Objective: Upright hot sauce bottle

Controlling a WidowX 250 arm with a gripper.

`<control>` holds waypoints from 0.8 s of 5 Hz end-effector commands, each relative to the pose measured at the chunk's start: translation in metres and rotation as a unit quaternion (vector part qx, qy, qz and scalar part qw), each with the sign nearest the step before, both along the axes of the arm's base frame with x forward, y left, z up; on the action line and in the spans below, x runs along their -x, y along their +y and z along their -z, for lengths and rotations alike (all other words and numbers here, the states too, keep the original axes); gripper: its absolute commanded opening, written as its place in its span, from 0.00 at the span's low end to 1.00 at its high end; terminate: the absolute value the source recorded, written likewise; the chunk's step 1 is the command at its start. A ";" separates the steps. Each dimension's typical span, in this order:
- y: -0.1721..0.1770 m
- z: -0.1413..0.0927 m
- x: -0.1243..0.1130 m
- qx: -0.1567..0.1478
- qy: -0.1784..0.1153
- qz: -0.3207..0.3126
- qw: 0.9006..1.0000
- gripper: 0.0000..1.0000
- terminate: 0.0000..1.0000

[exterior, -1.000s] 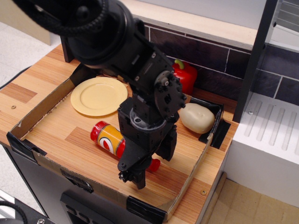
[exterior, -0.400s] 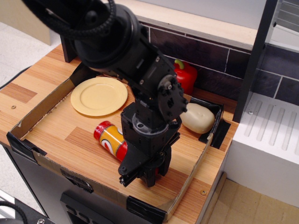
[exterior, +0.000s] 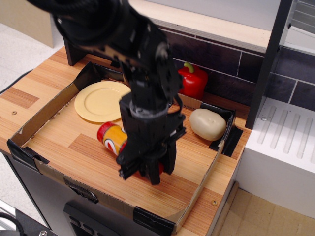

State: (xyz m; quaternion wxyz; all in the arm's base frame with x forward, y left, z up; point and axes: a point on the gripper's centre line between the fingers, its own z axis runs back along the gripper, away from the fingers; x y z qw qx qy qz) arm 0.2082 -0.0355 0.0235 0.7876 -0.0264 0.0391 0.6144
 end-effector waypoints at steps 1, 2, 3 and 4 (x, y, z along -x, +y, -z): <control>0.003 -0.041 0.002 0.142 0.046 -0.005 0.989 0.00 0.00; -0.001 -0.048 0.007 0.199 0.065 0.014 0.978 0.00 0.00; -0.002 -0.054 0.004 0.270 0.045 0.035 0.961 0.00 0.00; -0.005 -0.057 0.002 0.338 0.065 0.050 0.938 0.00 0.00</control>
